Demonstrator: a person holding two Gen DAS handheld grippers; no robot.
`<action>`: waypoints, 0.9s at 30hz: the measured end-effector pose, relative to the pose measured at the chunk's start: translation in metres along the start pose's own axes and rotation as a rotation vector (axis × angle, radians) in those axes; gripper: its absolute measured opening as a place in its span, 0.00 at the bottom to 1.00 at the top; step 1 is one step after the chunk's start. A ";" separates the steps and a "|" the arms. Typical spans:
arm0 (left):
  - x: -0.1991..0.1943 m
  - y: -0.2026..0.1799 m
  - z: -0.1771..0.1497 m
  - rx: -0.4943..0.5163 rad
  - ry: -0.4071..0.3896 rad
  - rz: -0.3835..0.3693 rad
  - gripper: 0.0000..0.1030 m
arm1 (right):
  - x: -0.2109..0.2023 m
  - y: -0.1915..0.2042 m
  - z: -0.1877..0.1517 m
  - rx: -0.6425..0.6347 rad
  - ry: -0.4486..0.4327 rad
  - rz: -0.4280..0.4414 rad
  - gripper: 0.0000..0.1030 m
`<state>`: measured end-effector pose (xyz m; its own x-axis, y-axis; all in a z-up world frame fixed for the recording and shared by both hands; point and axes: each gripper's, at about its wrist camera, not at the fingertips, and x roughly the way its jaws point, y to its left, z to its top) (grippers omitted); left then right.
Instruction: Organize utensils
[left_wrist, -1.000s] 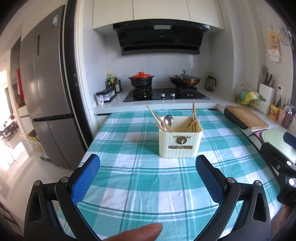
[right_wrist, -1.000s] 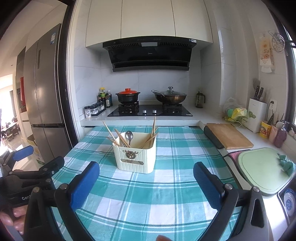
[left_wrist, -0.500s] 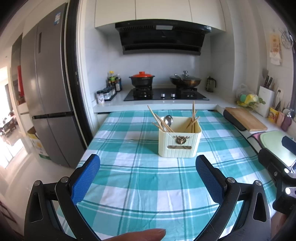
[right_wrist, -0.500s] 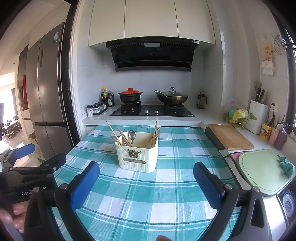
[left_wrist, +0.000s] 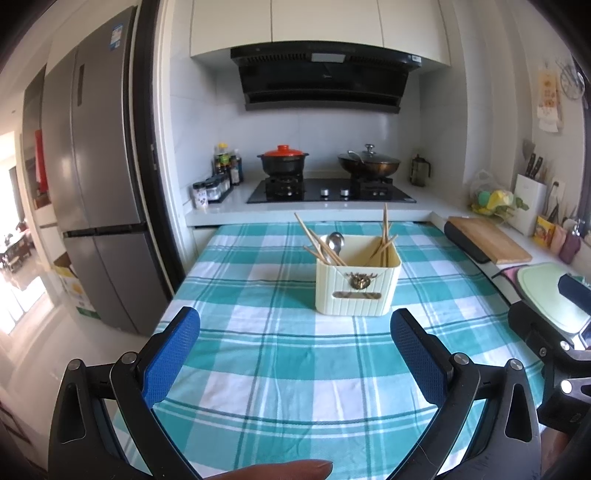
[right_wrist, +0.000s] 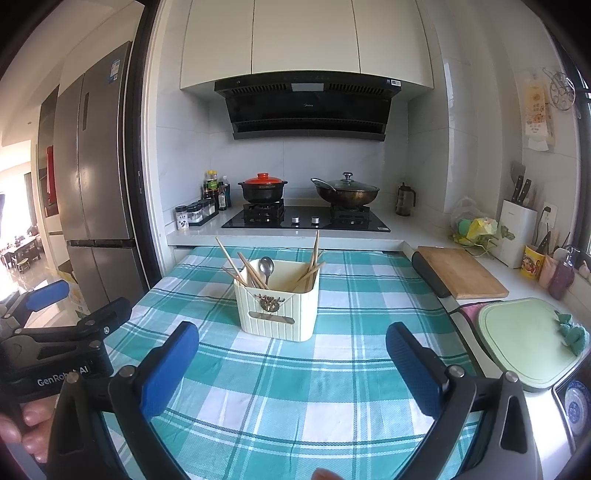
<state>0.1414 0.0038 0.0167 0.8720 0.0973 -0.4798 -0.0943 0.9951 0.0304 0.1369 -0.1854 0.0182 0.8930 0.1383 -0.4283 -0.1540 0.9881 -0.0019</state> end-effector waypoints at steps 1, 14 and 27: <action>-0.001 0.000 0.000 0.001 0.001 -0.001 1.00 | 0.000 0.000 0.000 -0.001 -0.001 0.001 1.00; 0.000 -0.004 0.002 0.008 0.007 -0.008 1.00 | 0.000 -0.001 0.001 -0.005 0.004 0.002 1.00; -0.002 -0.005 0.002 0.009 0.005 -0.013 1.00 | -0.001 -0.002 0.002 -0.006 0.001 -0.002 1.00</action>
<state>0.1412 -0.0018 0.0190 0.8705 0.0840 -0.4850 -0.0786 0.9964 0.0315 0.1368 -0.1871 0.0204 0.8927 0.1366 -0.4294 -0.1549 0.9879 -0.0078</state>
